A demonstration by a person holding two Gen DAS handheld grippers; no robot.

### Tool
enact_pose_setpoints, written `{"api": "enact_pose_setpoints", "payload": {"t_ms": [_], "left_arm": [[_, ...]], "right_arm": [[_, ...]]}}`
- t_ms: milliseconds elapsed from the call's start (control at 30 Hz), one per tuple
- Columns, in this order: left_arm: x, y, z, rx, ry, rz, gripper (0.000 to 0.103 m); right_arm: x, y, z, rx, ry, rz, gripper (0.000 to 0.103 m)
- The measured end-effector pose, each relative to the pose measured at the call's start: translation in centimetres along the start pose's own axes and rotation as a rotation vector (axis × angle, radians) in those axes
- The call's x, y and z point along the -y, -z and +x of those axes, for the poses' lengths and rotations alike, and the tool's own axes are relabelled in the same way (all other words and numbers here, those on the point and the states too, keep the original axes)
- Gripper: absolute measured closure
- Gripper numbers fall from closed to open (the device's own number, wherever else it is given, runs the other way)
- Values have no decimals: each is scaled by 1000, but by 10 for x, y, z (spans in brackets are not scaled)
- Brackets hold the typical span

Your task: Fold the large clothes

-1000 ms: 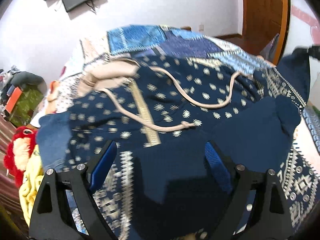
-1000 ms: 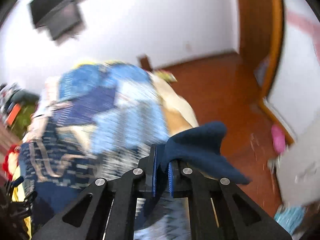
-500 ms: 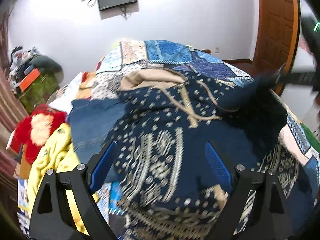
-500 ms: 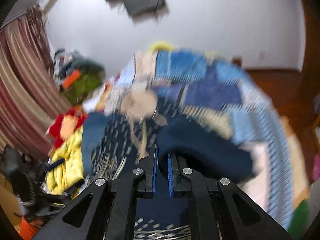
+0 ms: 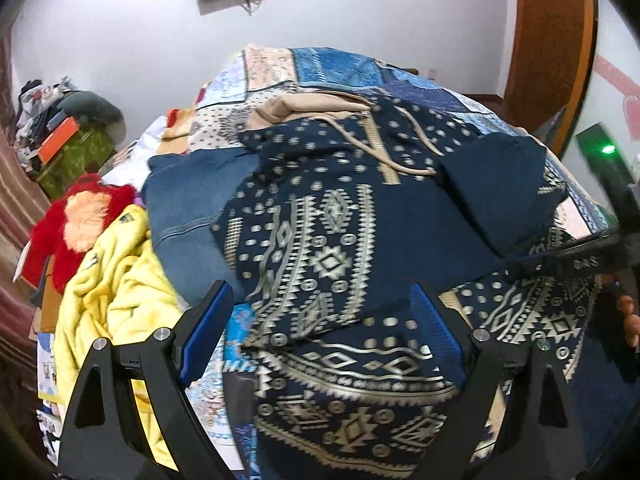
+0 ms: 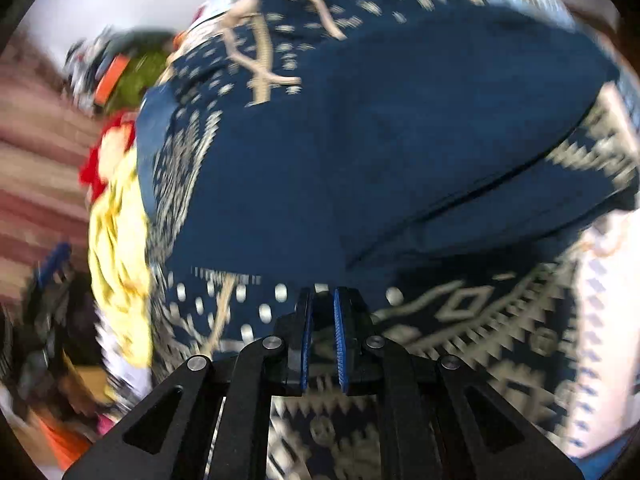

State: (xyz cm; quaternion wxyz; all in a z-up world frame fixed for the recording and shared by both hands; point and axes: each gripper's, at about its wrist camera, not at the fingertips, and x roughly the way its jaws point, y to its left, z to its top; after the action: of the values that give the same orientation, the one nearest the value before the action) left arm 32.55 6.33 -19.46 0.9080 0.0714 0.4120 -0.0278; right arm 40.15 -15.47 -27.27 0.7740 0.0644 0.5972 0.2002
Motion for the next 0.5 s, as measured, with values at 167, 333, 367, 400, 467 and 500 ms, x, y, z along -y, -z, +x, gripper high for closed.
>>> {"api": "enact_pose_setpoints", "payload": {"t_ms": [167, 333, 367, 400, 467, 500], "left_arm": [[37, -24, -3, 27, 40, 61, 13], [86, -61, -2, 66, 91, 130, 13], [96, -68, 1, 68, 107, 141, 13], [106, -74, 4, 68, 121, 150, 13], [127, -87, 12, 64, 151, 169, 13], [143, -95, 20, 61, 174, 182, 13]], "right_arm": [[8, 8, -67, 152, 105, -104, 96], [47, 5, -125, 280, 155, -71, 96], [61, 6, -137, 310, 175, -52, 96], [72, 3, -148, 332, 192, -37, 96], [90, 3, -159, 363, 217, -9, 96], [104, 4, -164, 376, 229, 14, 96]]}}
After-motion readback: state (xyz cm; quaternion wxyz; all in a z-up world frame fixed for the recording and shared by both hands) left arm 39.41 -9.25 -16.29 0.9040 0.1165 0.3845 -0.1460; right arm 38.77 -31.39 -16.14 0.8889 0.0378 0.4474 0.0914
